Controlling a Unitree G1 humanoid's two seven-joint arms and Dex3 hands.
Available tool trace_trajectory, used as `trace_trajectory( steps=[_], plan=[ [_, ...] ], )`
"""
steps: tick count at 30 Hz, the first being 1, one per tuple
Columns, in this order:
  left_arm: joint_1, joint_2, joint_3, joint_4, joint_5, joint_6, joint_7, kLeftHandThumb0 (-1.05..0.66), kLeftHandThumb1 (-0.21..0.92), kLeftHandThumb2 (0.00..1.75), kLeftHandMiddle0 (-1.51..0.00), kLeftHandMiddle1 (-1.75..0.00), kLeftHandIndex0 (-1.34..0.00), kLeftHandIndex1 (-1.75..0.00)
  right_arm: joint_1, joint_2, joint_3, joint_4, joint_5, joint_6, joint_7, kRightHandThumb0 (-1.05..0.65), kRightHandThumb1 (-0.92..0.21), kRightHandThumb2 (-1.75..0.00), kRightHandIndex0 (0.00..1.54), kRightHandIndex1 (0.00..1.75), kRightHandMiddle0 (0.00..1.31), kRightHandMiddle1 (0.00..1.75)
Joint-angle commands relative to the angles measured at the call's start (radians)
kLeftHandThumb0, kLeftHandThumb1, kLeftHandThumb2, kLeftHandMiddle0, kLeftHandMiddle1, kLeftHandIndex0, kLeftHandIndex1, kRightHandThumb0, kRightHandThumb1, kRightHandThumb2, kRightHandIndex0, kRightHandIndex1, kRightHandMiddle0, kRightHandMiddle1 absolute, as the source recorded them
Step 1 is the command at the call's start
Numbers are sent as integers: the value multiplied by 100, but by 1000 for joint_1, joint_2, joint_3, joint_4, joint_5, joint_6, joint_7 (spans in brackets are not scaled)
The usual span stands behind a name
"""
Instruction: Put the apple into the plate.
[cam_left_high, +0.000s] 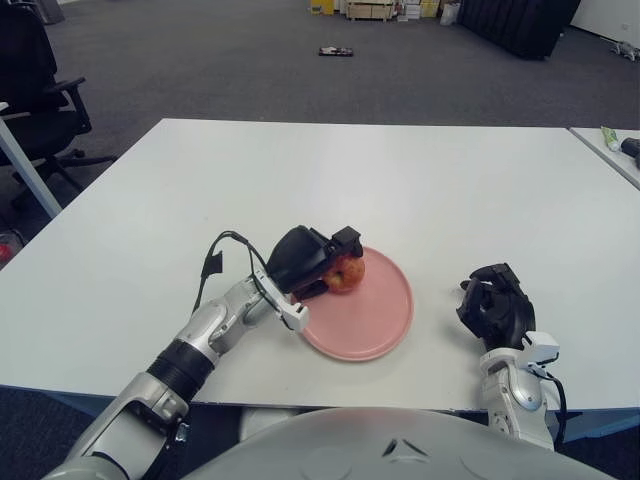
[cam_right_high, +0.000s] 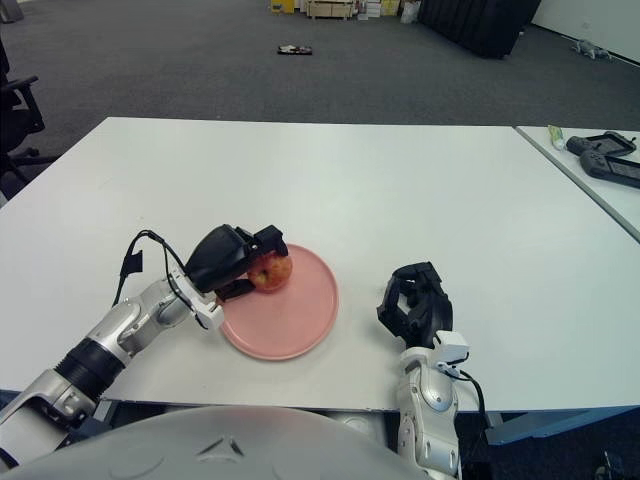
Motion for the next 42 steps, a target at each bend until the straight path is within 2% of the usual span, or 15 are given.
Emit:
trace_trajectory(
  steps=[1,4,8,16,21,27,30,31,32,35,36,38,42],
  plan=[
    [31,19,-26,19,-1,66,-138,-37,26,136,-116,-175,-88,-175,-7,1,-1,-11,8,0,2,-42,-51,-108,109,175,46,175],
    [37,20,-28,11,-24,88,-180,-46,26,138,-111,-175,-73,-175,-6,1,-1,-13,7,1,0,-42,-51,-108,108,175,46,175],
    [43,24,-29,-1,-48,100,-207,-47,30,133,-102,-175,-64,-175,-3,0,-1,-15,2,-1,-1,-42,-52,-107,107,175,45,175],
    [63,40,-14,-67,-116,123,-287,-46,37,124,-93,-175,-56,-175,0,1,0,-15,0,-3,-2,-42,-53,-106,108,175,45,175],
    [85,40,3,-105,-172,136,-322,-46,39,122,-79,-175,-55,-175,-1,-1,0,-15,3,1,2,-42,-52,-106,108,175,45,175],
    [98,43,16,-103,-202,90,-289,-45,41,118,-60,-175,-53,-175,-2,0,-1,-15,13,7,5,-42,-52,-106,107,175,45,175],
    [92,52,21,-90,-204,35,-267,-45,43,116,-55,-175,-51,-175,-4,0,-2,-15,16,9,7,-42,-53,-106,107,175,45,175],
    [89,59,28,-98,-222,16,-273,-44,46,113,-49,-175,-49,-175,-4,0,-2,-16,17,10,7,-42,-53,-106,107,175,45,175],
    [87,63,34,-104,-234,3,-280,-56,48,106,-42,-166,-34,-170,-4,0,-2,-16,18,11,7,-42,-53,-106,107,175,45,175],
    [84,71,48,-124,-262,-29,-286,-70,53,97,-35,-153,-16,-164,-6,1,-3,-15,16,12,6,-41,-53,-106,107,175,44,175],
    [84,73,53,-129,-268,-40,-284,-75,59,92,-30,-143,-10,-157,-7,1,-4,-14,15,12,6,-41,-53,-106,107,175,44,175],
    [85,73,59,-129,-270,-58,-276,-82,70,81,-23,-128,-4,-148,-8,1,-4,-13,14,12,5,-41,-53,-106,107,175,44,175],
    [95,70,76,-128,-250,-81,-238,-87,81,71,-13,-112,-1,-136,-12,0,-5,-8,13,9,7,-41,-53,-106,107,175,44,175]
  ],
)
